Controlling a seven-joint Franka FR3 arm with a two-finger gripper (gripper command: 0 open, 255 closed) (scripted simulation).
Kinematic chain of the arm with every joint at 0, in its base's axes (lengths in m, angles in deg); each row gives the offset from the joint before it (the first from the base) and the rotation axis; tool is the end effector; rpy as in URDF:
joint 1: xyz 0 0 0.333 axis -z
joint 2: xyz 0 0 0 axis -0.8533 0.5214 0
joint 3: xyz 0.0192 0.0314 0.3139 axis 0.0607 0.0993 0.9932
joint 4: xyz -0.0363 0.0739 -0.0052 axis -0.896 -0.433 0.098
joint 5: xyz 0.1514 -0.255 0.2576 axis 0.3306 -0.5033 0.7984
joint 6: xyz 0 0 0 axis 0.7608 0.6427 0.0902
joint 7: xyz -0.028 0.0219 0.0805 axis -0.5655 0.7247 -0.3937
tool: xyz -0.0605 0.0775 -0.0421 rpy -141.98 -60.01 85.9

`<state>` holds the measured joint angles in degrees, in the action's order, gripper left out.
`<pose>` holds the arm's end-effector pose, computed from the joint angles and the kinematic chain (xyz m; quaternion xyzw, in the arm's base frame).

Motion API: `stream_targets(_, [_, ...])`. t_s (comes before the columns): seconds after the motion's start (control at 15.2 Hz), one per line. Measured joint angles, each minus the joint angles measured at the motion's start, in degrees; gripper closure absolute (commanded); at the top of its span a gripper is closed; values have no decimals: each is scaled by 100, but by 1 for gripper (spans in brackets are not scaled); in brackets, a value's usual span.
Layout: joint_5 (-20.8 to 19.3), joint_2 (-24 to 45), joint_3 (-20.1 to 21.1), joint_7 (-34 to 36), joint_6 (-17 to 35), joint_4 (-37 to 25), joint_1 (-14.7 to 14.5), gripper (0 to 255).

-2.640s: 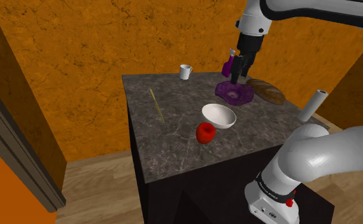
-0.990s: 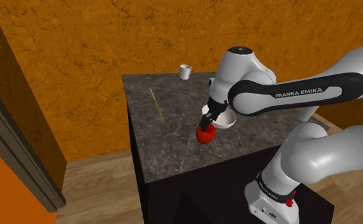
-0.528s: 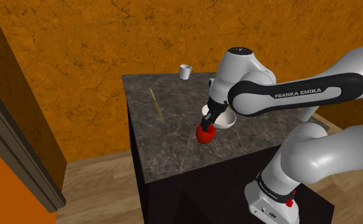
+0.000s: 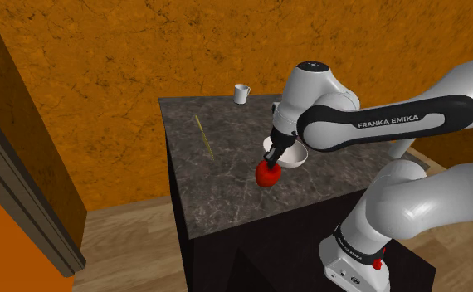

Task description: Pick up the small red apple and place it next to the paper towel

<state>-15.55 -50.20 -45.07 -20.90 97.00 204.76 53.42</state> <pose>0.3015 0.0863 0.3905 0.9943 0.0773 0.0558 0.0478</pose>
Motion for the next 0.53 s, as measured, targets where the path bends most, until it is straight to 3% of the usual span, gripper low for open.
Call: stream_targets(0.53, [-24, -226, -70, -54, -565, -343, 3, 255])
